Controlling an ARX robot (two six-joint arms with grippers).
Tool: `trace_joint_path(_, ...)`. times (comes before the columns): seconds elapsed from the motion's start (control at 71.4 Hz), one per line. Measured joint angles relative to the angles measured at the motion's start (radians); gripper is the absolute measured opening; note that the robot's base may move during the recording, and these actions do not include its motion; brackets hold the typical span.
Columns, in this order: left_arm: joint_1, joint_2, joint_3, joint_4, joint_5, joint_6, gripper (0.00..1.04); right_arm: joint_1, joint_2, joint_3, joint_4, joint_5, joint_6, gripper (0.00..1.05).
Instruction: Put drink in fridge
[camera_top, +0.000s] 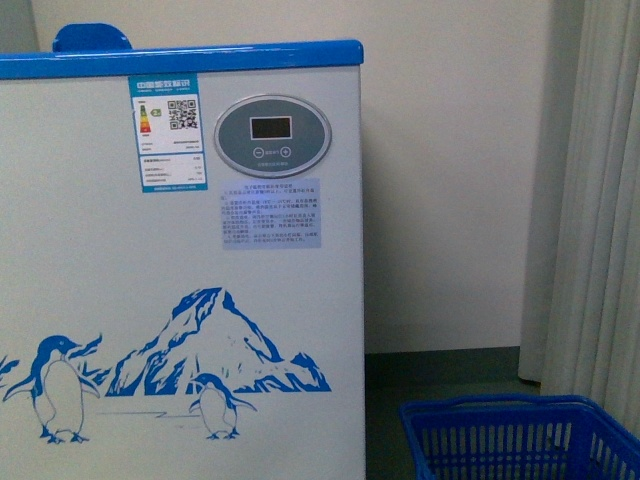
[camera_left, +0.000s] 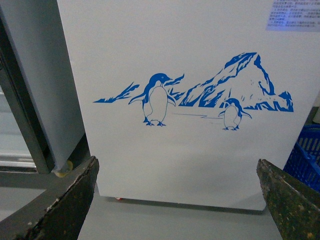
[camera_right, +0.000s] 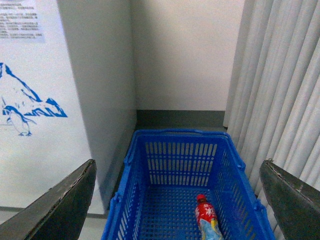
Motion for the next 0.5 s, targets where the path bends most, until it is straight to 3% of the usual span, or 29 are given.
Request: trace_joint_path(0.504, 0.000, 0.000, 0.000, 0.000, 0.000, 0.000, 0.97, 0.000, 0.000, 0.000, 0.000, 0.000, 0.000, 0.98)
